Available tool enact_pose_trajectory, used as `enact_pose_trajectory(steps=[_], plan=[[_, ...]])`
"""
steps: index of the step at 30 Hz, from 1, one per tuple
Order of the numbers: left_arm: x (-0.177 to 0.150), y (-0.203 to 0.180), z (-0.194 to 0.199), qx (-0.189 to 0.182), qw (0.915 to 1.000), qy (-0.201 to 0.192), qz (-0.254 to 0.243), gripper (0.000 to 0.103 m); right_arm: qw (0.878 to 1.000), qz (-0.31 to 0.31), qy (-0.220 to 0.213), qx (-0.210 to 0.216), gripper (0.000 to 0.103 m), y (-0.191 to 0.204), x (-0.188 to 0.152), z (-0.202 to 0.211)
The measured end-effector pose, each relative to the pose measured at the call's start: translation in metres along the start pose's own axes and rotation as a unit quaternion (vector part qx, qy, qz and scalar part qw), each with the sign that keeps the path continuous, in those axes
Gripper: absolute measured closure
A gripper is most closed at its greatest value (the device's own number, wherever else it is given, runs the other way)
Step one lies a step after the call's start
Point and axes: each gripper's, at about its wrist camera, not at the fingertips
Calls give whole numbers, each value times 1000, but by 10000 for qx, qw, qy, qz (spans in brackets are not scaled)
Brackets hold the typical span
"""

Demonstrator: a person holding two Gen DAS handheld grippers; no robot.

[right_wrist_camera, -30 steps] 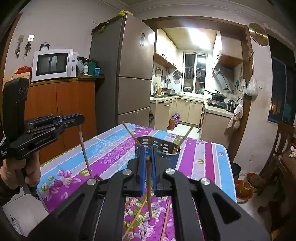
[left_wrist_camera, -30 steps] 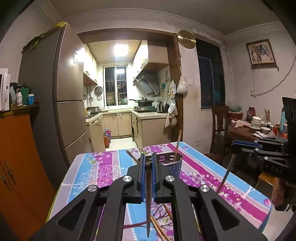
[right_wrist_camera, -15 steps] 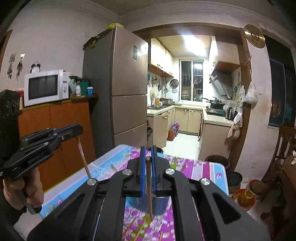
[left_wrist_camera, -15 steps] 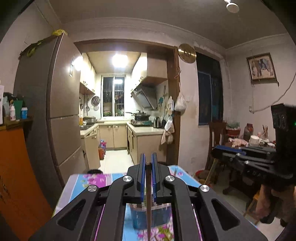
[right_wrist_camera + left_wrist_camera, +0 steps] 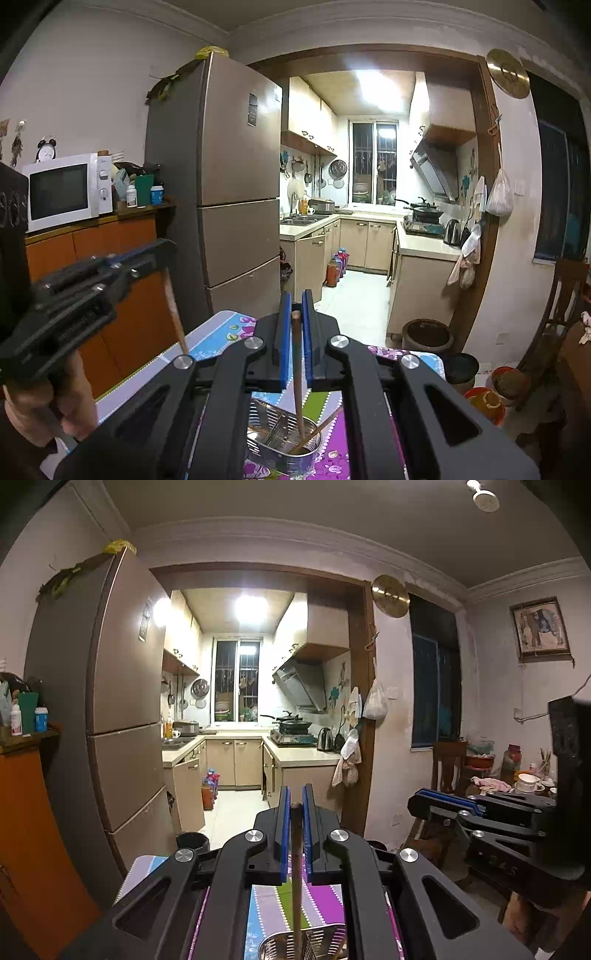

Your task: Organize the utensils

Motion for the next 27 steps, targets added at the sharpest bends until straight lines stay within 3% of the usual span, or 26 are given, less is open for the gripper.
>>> enact_pose_trajectory(steps=[11, 27], plan=[[-46, 24, -70, 192, 9982, 543, 160, 95, 9991, -143, 372, 107, 99, -12, -35, -38], [-55, 31, -83, 341, 9966, 720, 220, 95, 9973, -313, 656, 107, 98, -18, -47, -59]])
Point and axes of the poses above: each gripper's, at about its wrist camera, not at the fingertips, and z roughly against the way its jaws point, y to its left, x to its top, and after that the axes turned 4 degrees about -x, right-handed
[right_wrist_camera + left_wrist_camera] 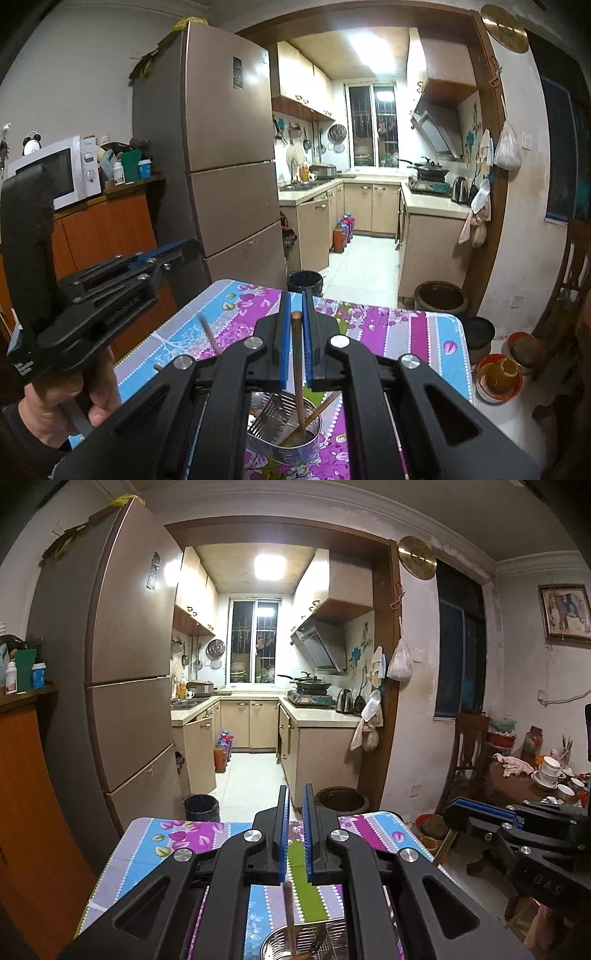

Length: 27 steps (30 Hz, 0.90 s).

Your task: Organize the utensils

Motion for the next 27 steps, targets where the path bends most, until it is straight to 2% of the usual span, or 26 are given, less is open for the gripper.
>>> enact_pose_trajectory(steps=[2, 8, 10, 13, 21, 27], plan=[[-1, 0, -1, 6, 10000, 39, -1, 85, 10000, -16, 30, -33, 98, -3, -1, -2], [-3, 2, 0, 63, 9999, 109, 28, 80, 9998, -48, 12, -193, 95, -7, -5, -1], [-3, 3, 2, 69, 9999, 109, 16, 77, 9998, -102, -28, -192, 76, -10, -6, 2], [-4, 3, 7, 98, 9999, 87, 7, 69, 9995, -186, -162, -209, 55, -14, -7, 11], [-9, 0, 24, 101, 9999, 20, 36, 55, 9990, -137, -326, -260, 46, -15, -7, 30], [-15, -11, 53, 89, 9999, -131, -46, 44, 9985, -83, -498, -235, 40, -11, -9, 57]])
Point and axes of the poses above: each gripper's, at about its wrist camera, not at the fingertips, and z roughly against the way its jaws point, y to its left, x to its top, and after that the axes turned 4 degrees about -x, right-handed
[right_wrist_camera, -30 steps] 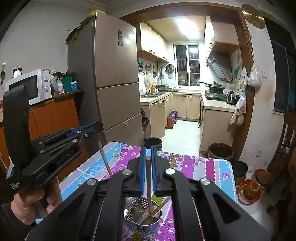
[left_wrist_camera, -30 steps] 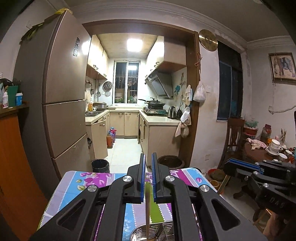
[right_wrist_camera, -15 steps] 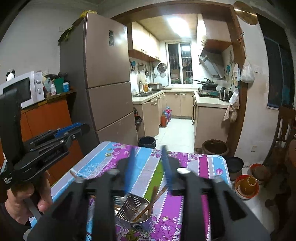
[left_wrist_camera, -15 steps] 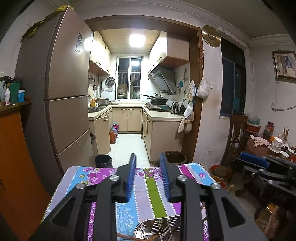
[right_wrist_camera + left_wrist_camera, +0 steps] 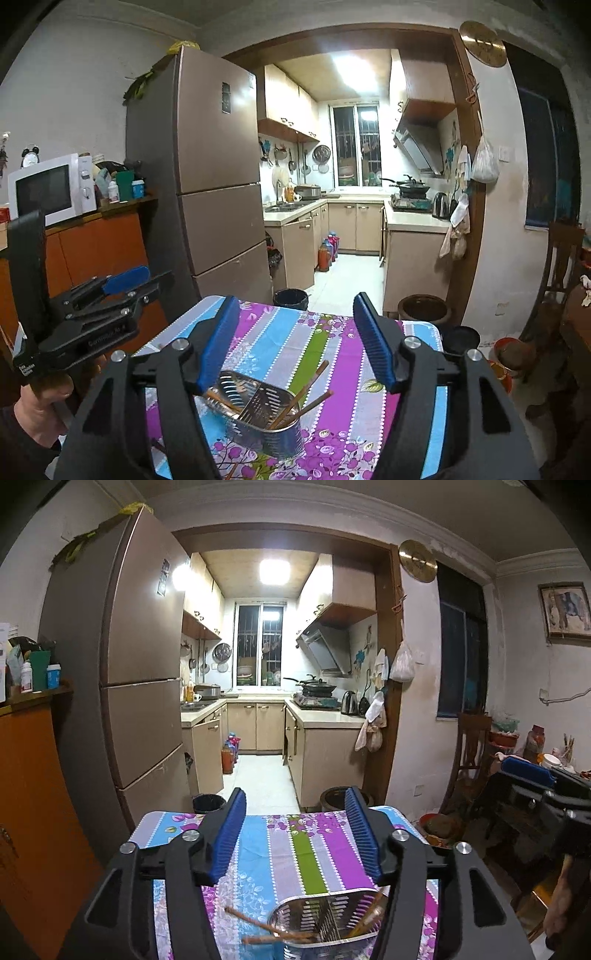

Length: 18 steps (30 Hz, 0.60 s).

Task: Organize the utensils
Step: 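Open both tools and release the chopsticks into the holder, then move both tools back over the chopsticks lying on the tablecloth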

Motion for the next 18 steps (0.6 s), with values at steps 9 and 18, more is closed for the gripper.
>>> enact_pose_trajectory(steps=[9, 18], plan=[[-21, -12, 80, -147, 9991, -316, -234, 29, 9987, -16, -505, 110, 14, 7, -12, 72], [-87, -12, 173, -172, 9988, -318, -328, 21, 9955, 231, -883, 254, 6, 36, -66, 143]])
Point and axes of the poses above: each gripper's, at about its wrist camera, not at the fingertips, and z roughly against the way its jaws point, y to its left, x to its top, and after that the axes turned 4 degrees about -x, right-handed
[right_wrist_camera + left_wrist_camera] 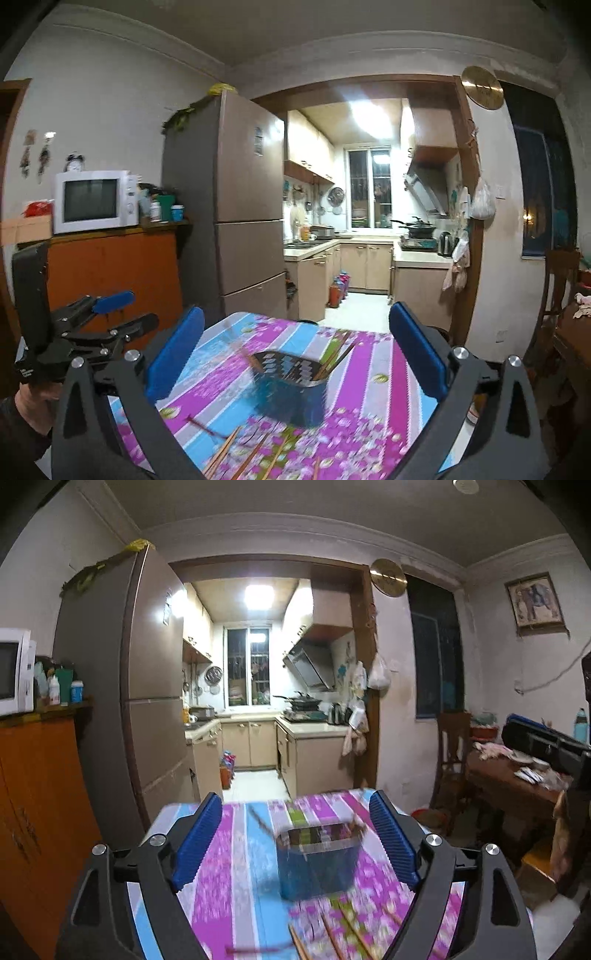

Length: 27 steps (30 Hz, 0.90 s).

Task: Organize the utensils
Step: 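Move both tools back over the chopsticks lying on the tablecloth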

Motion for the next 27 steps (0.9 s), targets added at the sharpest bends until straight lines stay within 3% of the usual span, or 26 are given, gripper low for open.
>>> enact_pose_trajectory(steps=[5, 11, 15, 16, 17, 18, 20, 22, 27], plan=[[-87, 2, 30, -60, 9984, 559, -11, 21, 9998, 13, 57, 167, 6, 18, -58, 42], [-202, 0, 38, -280, 9858, 1645, 193, 24, 9989, -184, 407, 167, 11, 27, -130, 66], [-229, -12, 45, -351, 9835, 1759, 227, 36, 9962, -385, 762, 161, 34, 27, -172, 69], [-234, -18, 50, -378, 9839, 1730, 226, 42, 9949, -461, 886, 153, 42, 26, -182, 68], [-237, -24, 54, -439, 9837, 1729, 235, 52, 9936, -539, 978, 175, 45, 25, -190, 68], [-240, -28, 56, -514, 9831, 1738, 252, 56, 9923, -587, 1075, 163, 47, 25, -197, 67], [-244, -44, 57, -579, 9830, 1742, 97, 65, 9904, -670, 1201, 138, 47, 23, -208, 64], [-247, -57, 53, -607, 9823, 1773, -43, 68, 9893, -734, 1258, 93, 47, 21, -215, 65], [-254, -64, 41, -437, 9826, 1806, -32, 69, 9877, -827, 1324, 9, 47, 12, -223, 68]])
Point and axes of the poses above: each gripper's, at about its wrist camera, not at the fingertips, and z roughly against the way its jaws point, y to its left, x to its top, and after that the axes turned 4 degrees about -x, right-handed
